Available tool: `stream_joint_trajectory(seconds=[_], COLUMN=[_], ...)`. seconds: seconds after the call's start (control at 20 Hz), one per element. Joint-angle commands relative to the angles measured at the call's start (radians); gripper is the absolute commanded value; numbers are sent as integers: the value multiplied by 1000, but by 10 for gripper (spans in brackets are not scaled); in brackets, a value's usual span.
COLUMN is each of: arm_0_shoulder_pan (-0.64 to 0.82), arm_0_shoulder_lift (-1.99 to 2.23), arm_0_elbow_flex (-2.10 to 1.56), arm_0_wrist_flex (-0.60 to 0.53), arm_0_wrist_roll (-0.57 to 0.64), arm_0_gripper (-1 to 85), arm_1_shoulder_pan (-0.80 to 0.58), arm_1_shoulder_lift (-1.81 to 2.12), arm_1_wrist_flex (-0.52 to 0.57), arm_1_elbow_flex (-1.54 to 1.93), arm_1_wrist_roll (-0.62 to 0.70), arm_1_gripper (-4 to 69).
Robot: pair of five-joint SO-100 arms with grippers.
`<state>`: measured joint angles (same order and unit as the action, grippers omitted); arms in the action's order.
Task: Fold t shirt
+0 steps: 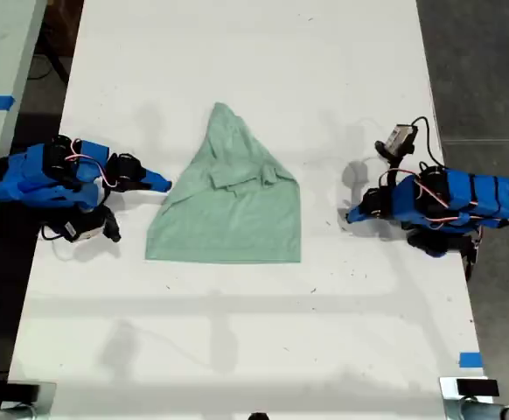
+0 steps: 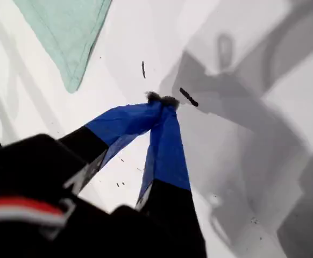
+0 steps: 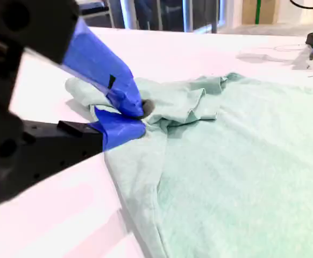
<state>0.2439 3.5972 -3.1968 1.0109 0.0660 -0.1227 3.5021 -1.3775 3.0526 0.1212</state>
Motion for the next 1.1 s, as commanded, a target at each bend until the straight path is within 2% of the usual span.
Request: stream_joint_trajectory(seconds=[0.0, 0.05, 0.2, 0.85, 1.05], arm_0_shoulder_pan=[55, 44, 25, 21, -21], arm_0_shoulder_lift=[9, 9, 9, 9, 9], arm_0_elbow_flex=[-12, -12, -12, -11, -15], arm_0_wrist_flex=[57, 57, 58, 46, 51], arm_0_wrist_roll=[-141, -140, -144, -92, -192], arm_0_gripper=[63, 84, 0, -1, -1], arm_1_shoulder_pan=[9, 9, 8, 6, 6], arm_1_shoulder_lift=[6, 6, 6, 6, 6], arm_1_wrist_flex=[34, 34, 34, 35, 35], arm_1_elbow_flex=[51, 51, 51, 51, 51], arm_1_wrist_roll=[-14, -14, -12, -9, -9], arm_1_gripper=[-19, -19, -19, -19, -19])
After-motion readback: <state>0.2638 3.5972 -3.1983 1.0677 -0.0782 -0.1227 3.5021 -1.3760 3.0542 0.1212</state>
